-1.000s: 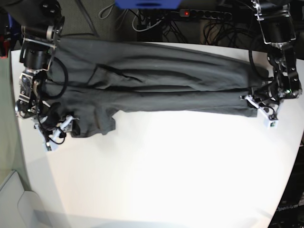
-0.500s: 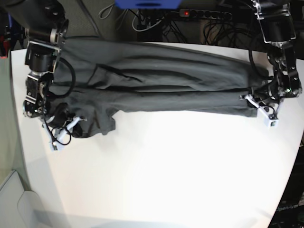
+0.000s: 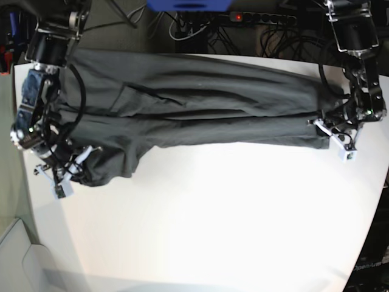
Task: Layout the t-shirt on the table in an organized manner, then fold the t-shirt properly
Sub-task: 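Grasp the loose end with the right gripper and fold it onto the stack, then pull the stack end outward with the right gripper to straighten it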
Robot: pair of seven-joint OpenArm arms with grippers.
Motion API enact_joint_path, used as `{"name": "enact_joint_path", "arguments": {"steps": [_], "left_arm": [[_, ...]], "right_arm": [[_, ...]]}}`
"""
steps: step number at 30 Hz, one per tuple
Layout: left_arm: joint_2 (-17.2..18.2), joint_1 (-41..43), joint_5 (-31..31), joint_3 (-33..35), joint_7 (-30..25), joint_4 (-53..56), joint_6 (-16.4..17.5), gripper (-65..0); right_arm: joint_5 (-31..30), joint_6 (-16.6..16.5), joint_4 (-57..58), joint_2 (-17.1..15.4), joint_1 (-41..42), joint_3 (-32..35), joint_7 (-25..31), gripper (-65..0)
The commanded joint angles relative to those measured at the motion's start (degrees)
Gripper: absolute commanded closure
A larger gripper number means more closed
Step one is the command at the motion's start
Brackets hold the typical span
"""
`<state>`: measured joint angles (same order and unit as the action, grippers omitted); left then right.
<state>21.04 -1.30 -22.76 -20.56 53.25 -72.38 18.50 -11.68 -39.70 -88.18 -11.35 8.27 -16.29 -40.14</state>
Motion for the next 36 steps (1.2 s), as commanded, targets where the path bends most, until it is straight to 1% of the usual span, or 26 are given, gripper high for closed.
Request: {"name": "enact_joint_path", "arguments": {"steps": [1, 3, 6, 8, 11, 13, 18, 25, 31, 36], "left_arm": [[0.4, 0.6, 1.7, 0.2, 4.0, 0.4, -0.2, -4.0], [0.5, 0.6, 1.7, 0.2, 4.0, 0.4, -0.2, -4.0], [0.5, 0.6, 1.7, 0.2, 4.0, 0.4, -0.2, -4.0], [0.5, 0.6, 1.7, 0.2, 4.0, 0.2, -0.2, -4.0], [0.5, 0.6, 1.7, 0.3, 4.0, 0.2, -0.2, -4.0], [0.6, 0.6, 1.7, 0.3, 4.0, 0.2, -0.2, -4.0], [0.7, 0.7, 1.7, 0.3, 4.1, 0.2, -0.2, -4.0], [0.7, 0.7, 1.7, 0.6, 4.2, 0.2, -0.2, -4.0], [1.0, 0.7, 1.7, 0.7, 4.3, 0.2, -0.2, -4.0], [1.7, 0.7, 1.5, 0.7, 4.5, -0.1, -0.2, -4.0]], "right_arm": [[-1.7, -0.3, -4.3, -0.5, -0.7, -0.2, 0.7, 0.0], [-2.3, -0.3, -10.3, -0.4, -4.5, -0.7, -1.0, 0.0], [-3.1, -0.3, -17.9, 1.5, -9.6, -3.3, -2.8, 0.0], [-3.3, -0.3, -21.2, 2.0, -12.4, -5.5, -3.1, 0.0], [-3.3, -0.3, -24.7, 2.0, -16.8, -6.9, -3.0, 0.0], [-3.3, -0.3, -25.5, 2.0, -19.5, -7.7, -2.6, 0.0], [-3.4, -0.3, -25.9, 2.1, -23.2, -10.8, -2.6, 0.0], [-3.4, -0.3, -26.9, 2.3, -29.2, -11.0, -2.5, 0.0], [-3.2, -0.3, -27.4, 2.4, -30.5, -11.3, -2.5, 0.0], [-3.0, -0.3, -27.4, 2.8, -30.7, -15.7, -3.0, 0.0]]}}
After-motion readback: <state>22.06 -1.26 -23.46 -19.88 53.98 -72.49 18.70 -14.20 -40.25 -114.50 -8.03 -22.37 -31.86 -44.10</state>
